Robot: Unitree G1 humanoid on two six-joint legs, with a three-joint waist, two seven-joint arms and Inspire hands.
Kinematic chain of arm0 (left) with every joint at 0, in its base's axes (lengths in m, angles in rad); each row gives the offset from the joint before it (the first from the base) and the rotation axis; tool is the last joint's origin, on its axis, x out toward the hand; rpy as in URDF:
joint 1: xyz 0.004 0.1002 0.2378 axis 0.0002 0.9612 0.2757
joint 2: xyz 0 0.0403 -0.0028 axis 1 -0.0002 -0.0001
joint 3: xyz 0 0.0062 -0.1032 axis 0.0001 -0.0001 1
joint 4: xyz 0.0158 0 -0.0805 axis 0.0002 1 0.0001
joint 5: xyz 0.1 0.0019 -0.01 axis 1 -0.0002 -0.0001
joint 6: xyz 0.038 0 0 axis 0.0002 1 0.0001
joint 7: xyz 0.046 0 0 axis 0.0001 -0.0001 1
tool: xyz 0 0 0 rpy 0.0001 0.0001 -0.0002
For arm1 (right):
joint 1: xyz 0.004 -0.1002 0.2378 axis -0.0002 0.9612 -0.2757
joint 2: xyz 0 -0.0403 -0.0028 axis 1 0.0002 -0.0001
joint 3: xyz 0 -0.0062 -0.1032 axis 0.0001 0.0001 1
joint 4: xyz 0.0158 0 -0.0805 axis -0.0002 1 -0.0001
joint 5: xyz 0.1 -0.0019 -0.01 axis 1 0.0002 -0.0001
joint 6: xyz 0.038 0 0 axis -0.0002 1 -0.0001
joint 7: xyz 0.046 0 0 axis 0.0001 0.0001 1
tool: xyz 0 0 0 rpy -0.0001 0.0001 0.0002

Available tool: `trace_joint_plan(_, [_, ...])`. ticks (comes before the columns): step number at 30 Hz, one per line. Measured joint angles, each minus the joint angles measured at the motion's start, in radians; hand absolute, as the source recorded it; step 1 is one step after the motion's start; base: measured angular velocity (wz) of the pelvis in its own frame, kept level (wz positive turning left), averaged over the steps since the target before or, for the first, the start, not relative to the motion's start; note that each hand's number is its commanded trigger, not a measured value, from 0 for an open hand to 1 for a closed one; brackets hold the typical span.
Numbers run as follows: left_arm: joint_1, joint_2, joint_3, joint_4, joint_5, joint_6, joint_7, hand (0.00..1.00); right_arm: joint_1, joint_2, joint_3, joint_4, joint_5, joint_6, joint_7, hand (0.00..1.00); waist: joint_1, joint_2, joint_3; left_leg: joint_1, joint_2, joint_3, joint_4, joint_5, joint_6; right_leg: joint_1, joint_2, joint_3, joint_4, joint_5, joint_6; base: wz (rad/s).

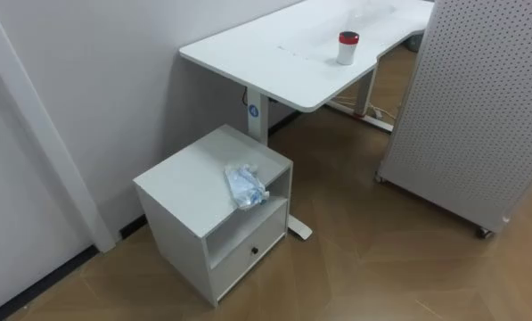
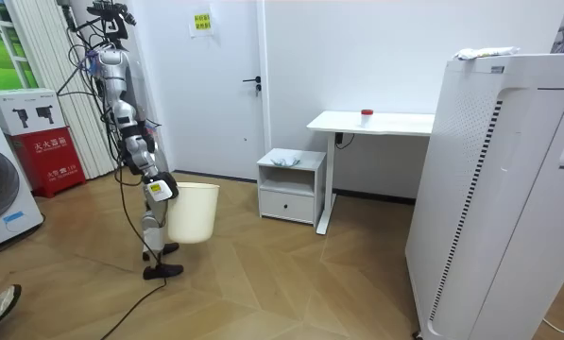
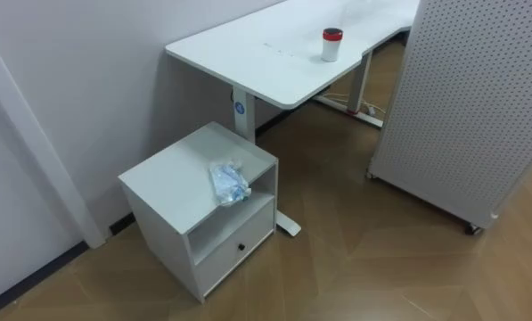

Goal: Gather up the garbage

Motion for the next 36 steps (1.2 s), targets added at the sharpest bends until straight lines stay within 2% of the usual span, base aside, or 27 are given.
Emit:
trace_joint_plan(9, [0.004, 0.000, 0.000, 0.005, 0.001, 0.001, 0.010, 0.00, -0.001, 0.002, 0.008, 0.005, -0.001, 0.000, -0.015, 1.00, 0.001, -0.005, -0.0008, 0.011, -0.001, 0.000, 0.000, 0.000, 0.000, 0.007, 0.000, 0.010, 0.003, 0.000, 0.000, -0.03])
trace_joint_plan(14, [0.005, 0.000, 0.000, 0.004, 0.000, 0.017, 0.011, 0.00, -0.005, 0.003, 0.008, 0.005, -0.001, 0.015, -0.022, 1.00, 0.001, -0.010, 0.0010, 0.010, 0.000, -0.001, 0.000, -0.001, 0.000, 0.002, 0.001, 0.011, 0.003, -0.005, 0.000, 0.00])
trace_joint_plan(18, [0.015, 0.001, 0.001, 0.001, 0.000, 0.021, 0.011, 0.00, -0.008, 0.003, 0.009, 0.002, -0.001, 0.021, -0.019, 1.00, 0.002, -0.009, -0.0006, 0.009, 0.007, -0.003, 0.015, -0.016, -0.007, -0.001, 0.008, 0.021, 0.018, -0.014, -0.005, -0.01])
trace_joint_plan(21, [0.015, 0.000, 0.024, 0.005, 0.002, 0.020, 0.010, 0.00, -0.008, 0.002, 0.008, 0.003, -0.007, 0.021, -0.011, 1.00, 0.006, 0.001, -0.0024, -0.016, 0.031, -0.002, 0.104, -0.063, -0.017, -0.010, 0.018, 0.015, 0.065, -0.043, -0.017, -0.06])
trace_joint_plan(23, [0.021, 0.006, 0.033, 0.010, 0.000, 0.019, 0.009, 0.00, -0.011, 0.004, 0.009, 0.002, -0.020, 0.020, -0.005, 1.00, 0.007, -0.007, -0.0007, -0.042, 0.045, -0.002, 0.186, -0.083, -0.028, -0.018, 0.020, 0.011, 0.107, -0.070, -0.027, -0.06])
trace_joint_plan(24, [0.024, 0.006, 0.033, 0.014, 0.000, 0.019, 0.009, 0.00, -0.011, 0.003, 0.010, 0.002, -0.023, 0.019, -0.001, 1.00, 0.010, -0.013, -0.0012, -0.066, 0.055, -0.003, 0.270, -0.091, -0.034, -0.015, 0.017, 0.011, 0.130, -0.090, -0.030, -0.17])
trace_joint_plan(25, [0.026, 0.004, 0.033, 0.014, 0.000, 0.019, 0.008, 0.00, -0.011, 0.003, 0.010, 0.004, -0.023, 0.017, 0.000, 1.00, 0.020, -0.014, -0.0009, -0.091, 0.069, -0.003, 0.354, -0.091, -0.035, -0.010, 0.018, 0.011, 0.150, -0.102, -0.036, -0.24])
trace_joint_plan(26, [0.029, 0.003, 0.033, 0.015, -0.001, 0.019, 0.008, 0.00, -0.011, 0.002, 0.011, 0.004, -0.023, 0.016, 0.001, 1.00, 0.024, -0.012, -0.0003, -0.104, 0.076, -0.006, 0.391, -0.091, -0.035, -0.007, 0.021, 0.012, 0.158, -0.105, -0.041, -0.20])
trace_joint_plan(28, [0.034, 0.003, 0.033, 0.016, -0.004, 0.020, 0.008, 0.00, -0.001, 0.000, 0.018, 0.006, -0.015, 0.016, 0.001, 1.00, 0.021, -0.002, 0.0002, -0.154, 0.116, -0.013, 0.537, -0.088, -0.039, 0.020, 0.046, 0.013, 0.159, -0.119, -0.057, 0.02])
trace_joint_plan(29, [0.037, 0.003, 0.033, 0.015, -0.006, 0.020, 0.008, 0.00, 0.001, 0.000, 0.018, 0.005, -0.010, 0.016, 0.000, 1.00, 0.022, -0.002, 0.0020, -0.167, 0.125, -0.018, 0.570, -0.085, -0.042, 0.027, 0.052, 0.012, 0.161, -0.126, -0.060, 0.08])
trace_joint_plan(30, [0.043, 0.003, 0.034, 0.014, -0.011, 0.020, 0.008, 0.00, 0.001, 0.000, 0.019, 0.006, 0.001, 0.019, -0.002, 1.00, 0.023, -0.002, 0.0020, -0.192, 0.127, -0.039, 0.628, -0.069, -0.043, 0.049, 0.060, 0.020, 0.164, -0.136, -0.069, 0.06])
trace_joint_plan(31, [0.048, 0.002, 0.033, 0.014, -0.011, 0.019, 0.008, 0.00, 0.003, 0.000, 0.017, 0.010, 0.016, 0.020, -0.004, 1.00, 0.019, -0.004, 0.0026, -0.209, 0.118, -0.063, 0.638, -0.075, -0.043, 0.062, 0.058, 0.024, 0.170, -0.148, -0.073, 0.13])
trace_joint_plan(33, [0.051, 0.002, 0.031, 0.014, -0.010, 0.020, 0.008, 0.00, 0.003, -0.003, 0.013, 0.012, 0.017, 0.020, -0.010, 1.00, 0.000, -0.007, 0.0036, -0.271, 0.098, -0.072, 0.572, -0.087, -0.035, 0.064, 0.051, 0.025, 0.181, -0.172, -0.070, 0.25])
trace_joint_plan(34, [0.057, 0.002, 0.030, 0.014, -0.011, 0.020, 0.009, 0.00, 0.001, -0.004, 0.008, 0.015, 0.017, 0.020, -0.012, 1.00, 0.003, -0.008, 0.0043, -0.312, 0.078, -0.069, 0.503, -0.083, -0.041, 0.070, 0.040, 0.025, 0.180, -0.180, -0.065, 0.11])
trace_joint_plan(35, [0.061, 0.002, 0.030, 0.014, -0.011, 0.020, 0.010, 0.00, 0.002, -0.004, 0.009, 0.015, 0.018, 0.019, -0.013, 1.00, 0.007, -0.009, 0.0043, -0.329, 0.068, -0.068, 0.453, -0.076, -0.046, 0.072, 0.033, 0.024, 0.179, -0.184, -0.063, -0.22])
trace_joint_plan(36, [0.070, 0.002, 0.033, 0.014, -0.012, 0.020, 0.012, 0.00, 0.004, -0.005, 0.008, 0.015, 0.022, 0.019, -0.016, 1.00, 0.023, -0.008, 0.0046, -0.358, 0.056, -0.069, 0.336, -0.034, -0.056, 0.079, 0.025, 0.034, 0.178, -0.195, -0.059, -0.37])
